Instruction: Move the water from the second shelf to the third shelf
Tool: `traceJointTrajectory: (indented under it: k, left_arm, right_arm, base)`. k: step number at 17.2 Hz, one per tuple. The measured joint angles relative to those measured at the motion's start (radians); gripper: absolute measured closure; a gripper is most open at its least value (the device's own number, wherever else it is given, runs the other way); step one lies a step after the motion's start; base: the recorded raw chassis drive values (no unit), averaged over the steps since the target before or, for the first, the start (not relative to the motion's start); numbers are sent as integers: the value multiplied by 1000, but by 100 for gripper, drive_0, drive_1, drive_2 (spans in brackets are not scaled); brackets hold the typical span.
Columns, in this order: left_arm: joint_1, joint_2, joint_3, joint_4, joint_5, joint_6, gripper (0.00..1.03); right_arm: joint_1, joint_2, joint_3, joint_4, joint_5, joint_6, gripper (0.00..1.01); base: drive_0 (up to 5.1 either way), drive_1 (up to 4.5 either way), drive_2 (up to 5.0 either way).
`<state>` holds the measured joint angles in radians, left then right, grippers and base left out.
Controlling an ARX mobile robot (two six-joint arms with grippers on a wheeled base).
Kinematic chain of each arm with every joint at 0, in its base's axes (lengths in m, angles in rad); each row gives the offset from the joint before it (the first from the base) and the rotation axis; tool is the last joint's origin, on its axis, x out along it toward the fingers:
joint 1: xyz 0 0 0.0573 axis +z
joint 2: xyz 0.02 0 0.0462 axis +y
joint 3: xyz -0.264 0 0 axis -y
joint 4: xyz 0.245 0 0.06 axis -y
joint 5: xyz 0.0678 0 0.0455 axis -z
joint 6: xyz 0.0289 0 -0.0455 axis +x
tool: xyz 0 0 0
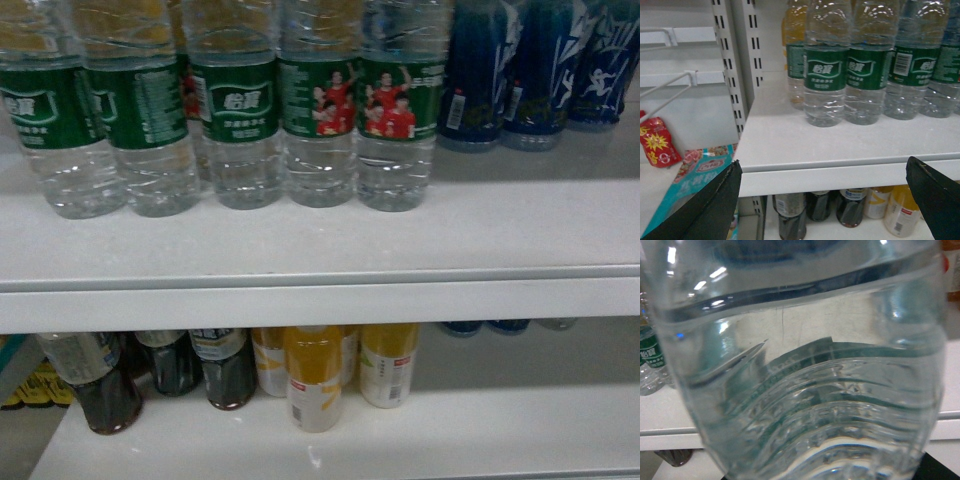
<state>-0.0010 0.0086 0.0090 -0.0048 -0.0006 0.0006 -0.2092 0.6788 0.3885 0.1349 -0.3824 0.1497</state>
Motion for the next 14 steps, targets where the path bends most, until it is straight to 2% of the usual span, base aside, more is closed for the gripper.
traceJointTrajectory:
  k: [12,14]
  left_arm:
    - [0,0,0,2,0,0,5]
    - [0,0,0,0,-6,0,5]
  right_arm:
    - [0,0,0,-3,0,0,61]
    - [0,0,0,0,-6,0,61]
  base:
    - [-497,248,248]
    - [0,0,0]
